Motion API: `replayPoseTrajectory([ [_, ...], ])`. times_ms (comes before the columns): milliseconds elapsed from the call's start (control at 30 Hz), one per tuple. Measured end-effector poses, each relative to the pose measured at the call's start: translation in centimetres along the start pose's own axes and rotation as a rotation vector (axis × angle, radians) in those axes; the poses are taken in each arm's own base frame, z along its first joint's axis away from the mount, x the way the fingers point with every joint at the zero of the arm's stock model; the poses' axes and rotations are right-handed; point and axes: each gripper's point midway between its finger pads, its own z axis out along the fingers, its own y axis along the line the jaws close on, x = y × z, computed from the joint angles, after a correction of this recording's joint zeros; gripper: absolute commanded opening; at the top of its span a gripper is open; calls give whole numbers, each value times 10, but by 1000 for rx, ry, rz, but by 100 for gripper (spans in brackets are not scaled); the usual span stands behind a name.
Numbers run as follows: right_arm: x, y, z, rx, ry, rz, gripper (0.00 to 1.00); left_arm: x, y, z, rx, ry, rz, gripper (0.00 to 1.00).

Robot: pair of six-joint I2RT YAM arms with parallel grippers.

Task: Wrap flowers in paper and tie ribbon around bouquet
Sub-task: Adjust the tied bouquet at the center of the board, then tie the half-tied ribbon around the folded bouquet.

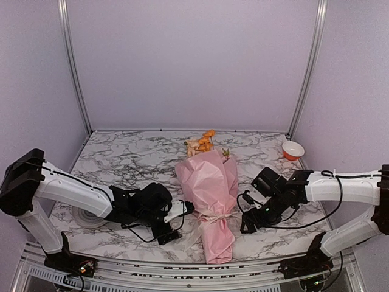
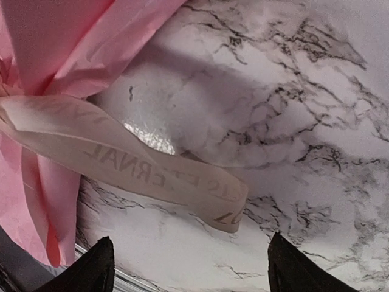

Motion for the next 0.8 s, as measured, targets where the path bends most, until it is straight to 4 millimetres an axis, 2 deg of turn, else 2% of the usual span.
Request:
replayPoseTrajectory([
  [33,3,0,5,8,20,-7,84,1,0,3,2,9,9,99],
  [67,6,0,9,16,37,-11,84,10,-2,11,7,41,15,97],
  [167,7,-3,19,38,62,-24,85,7,2,15,14,34,7,88],
  [433,-16,-4,27,67,-26,-84,86,6,1,18,70,-19,-7,49],
  [500,-22,-4,28,70,-45,-96,83,3,-2,18,90,-34,-5,38],
  [567,-28,-1,30,62,-67,-108,72,1,-3,19,104,-42,-5,20],
  [600,-30,0,31,59,-76,-114,62,2,-4,20,110,-41,-8,11],
  [633,-32,1,31,56,-83,-119,49,3,-5,21,115,-38,-11,3],
  [700,-35,2,33,51,-94,-129,20,3,-5,22,121,-38,-11,0],
  [767,-35,3,36,45,-97,-134,2,3,-2,22,116,-39,-24,0],
  [800,-35,2,37,45,-97,-133,0,3,0,22,112,-39,-35,0],
])
